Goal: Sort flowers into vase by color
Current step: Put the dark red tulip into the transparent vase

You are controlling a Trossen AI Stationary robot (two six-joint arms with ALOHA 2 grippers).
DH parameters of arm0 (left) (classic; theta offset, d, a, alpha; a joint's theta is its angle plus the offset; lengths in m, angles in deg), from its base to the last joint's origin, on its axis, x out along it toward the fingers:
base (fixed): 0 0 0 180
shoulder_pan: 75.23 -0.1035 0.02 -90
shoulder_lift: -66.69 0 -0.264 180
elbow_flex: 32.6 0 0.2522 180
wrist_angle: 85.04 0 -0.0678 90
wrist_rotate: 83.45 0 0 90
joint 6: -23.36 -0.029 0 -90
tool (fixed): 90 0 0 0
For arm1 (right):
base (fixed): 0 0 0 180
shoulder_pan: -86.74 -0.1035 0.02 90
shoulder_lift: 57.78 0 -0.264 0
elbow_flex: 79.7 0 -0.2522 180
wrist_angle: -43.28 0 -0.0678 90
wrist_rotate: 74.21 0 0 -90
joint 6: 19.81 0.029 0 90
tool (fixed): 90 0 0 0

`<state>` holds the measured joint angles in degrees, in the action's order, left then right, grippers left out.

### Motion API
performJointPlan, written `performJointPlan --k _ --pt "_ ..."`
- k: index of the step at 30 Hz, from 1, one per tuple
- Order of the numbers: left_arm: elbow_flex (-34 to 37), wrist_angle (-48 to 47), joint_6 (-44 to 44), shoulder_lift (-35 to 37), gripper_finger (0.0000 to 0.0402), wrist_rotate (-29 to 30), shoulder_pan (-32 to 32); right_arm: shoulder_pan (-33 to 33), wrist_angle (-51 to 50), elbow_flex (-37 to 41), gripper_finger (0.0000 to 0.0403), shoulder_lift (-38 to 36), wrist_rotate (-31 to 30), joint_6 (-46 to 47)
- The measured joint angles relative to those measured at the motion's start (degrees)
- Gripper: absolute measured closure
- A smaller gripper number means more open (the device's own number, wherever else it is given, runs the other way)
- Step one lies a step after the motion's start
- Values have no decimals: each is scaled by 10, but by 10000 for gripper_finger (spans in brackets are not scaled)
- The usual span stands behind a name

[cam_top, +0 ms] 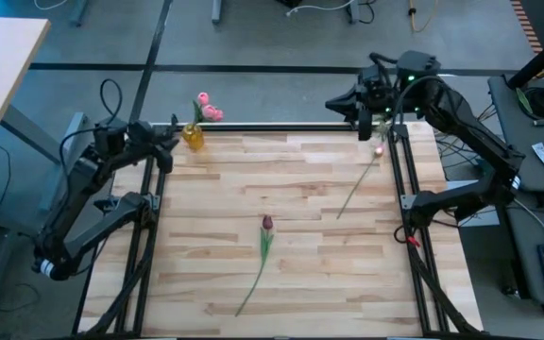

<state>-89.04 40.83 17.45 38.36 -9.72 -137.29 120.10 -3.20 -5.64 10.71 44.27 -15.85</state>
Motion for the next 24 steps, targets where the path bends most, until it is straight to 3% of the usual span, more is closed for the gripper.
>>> performJointPlan --k 4,8,12,24 --pt "4 -9 11 42 319 -12 16 -41 -70 1 390 24 -11 -8" --pt "4 -6 28 80 358 -14 31 -117 -105 2 390 52 -87 -8" --pt "4 -8 50 102 393 -58 41 -199 -107 6 390 80 -145 26" --pt "11 0 40 104 401 -198 44 -359 -68 14 390 181 -261 235"
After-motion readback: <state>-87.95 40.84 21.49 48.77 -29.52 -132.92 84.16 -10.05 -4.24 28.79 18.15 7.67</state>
